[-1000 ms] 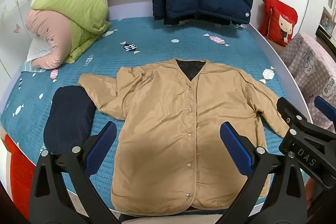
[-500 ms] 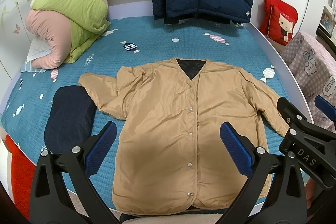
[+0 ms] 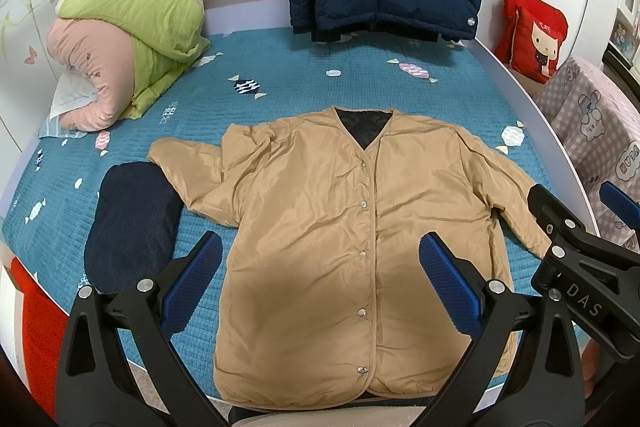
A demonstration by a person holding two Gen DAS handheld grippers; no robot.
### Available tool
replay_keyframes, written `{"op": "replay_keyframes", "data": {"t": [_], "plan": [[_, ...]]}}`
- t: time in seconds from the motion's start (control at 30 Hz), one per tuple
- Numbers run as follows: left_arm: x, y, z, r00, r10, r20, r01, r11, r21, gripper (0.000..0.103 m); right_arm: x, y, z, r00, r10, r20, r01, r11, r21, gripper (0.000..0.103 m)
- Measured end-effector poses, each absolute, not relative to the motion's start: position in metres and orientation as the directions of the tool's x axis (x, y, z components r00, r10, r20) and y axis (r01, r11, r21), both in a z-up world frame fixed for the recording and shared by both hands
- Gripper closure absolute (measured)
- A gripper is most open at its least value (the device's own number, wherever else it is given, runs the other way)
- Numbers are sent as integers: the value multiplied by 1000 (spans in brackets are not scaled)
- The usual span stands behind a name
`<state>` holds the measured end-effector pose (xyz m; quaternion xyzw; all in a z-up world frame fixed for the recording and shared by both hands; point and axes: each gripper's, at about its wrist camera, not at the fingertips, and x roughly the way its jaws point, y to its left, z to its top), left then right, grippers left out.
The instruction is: Fold large clothes
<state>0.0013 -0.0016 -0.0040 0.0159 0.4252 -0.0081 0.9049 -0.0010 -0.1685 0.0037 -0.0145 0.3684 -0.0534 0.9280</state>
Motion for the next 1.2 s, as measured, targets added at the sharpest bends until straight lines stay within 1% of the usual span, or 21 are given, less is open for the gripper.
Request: {"op": "replay_keyframes", "data": {"t": [0.27,0.47,0.57,0.6,0.63,0.73,0.8,0.9,1.03,1.17,1.2], "plan": [[-2,-2,-9,637,2,-771,29,999,27,4,0,-168,0,716,-108,-690,89,994,-64,7],[2,9,-27,603,-26,-797,36,999,-5,4,7,-158,-8,694,-115,-711,87,993,-75,7],[8,18,-30,562,-41,-826,34,999,-27,4,20,-147,-9,676,-117,-727,82,993,-84,7],[13,22,-32,498,-71,-864,27,997,-66,4,23,-144,-8,670,-117,-733,80,993,-85,7],[15,26,-34,484,-74,-872,23,997,-72,4,26,-141,-8,665,-117,-737,78,993,-87,7],[25,40,-37,497,-36,-867,11,999,-35,4,37,-129,-10,648,-114,-753,61,993,-98,7],[30,49,-40,487,-30,-873,-3,999,-36,4,46,-119,-12,634,-111,-766,46,993,-106,7],[41,66,-46,490,-35,-871,-31,998,-58,4,62,-101,-18,611,-96,-786,21,994,-105,7],[61,94,-60,478,-101,-873,-61,987,-148,4,88,-74,-27,585,-64,-809,-24,995,-97,7],[82,128,-71,449,-89,-889,-101,984,-149,4,118,-45,-41,552,4,-834,-88,995,-53,7],[87,138,-74,437,-69,-897,-117,984,-132,4,124,-38,-44,543,23,-839,-105,994,-40,7]]}}
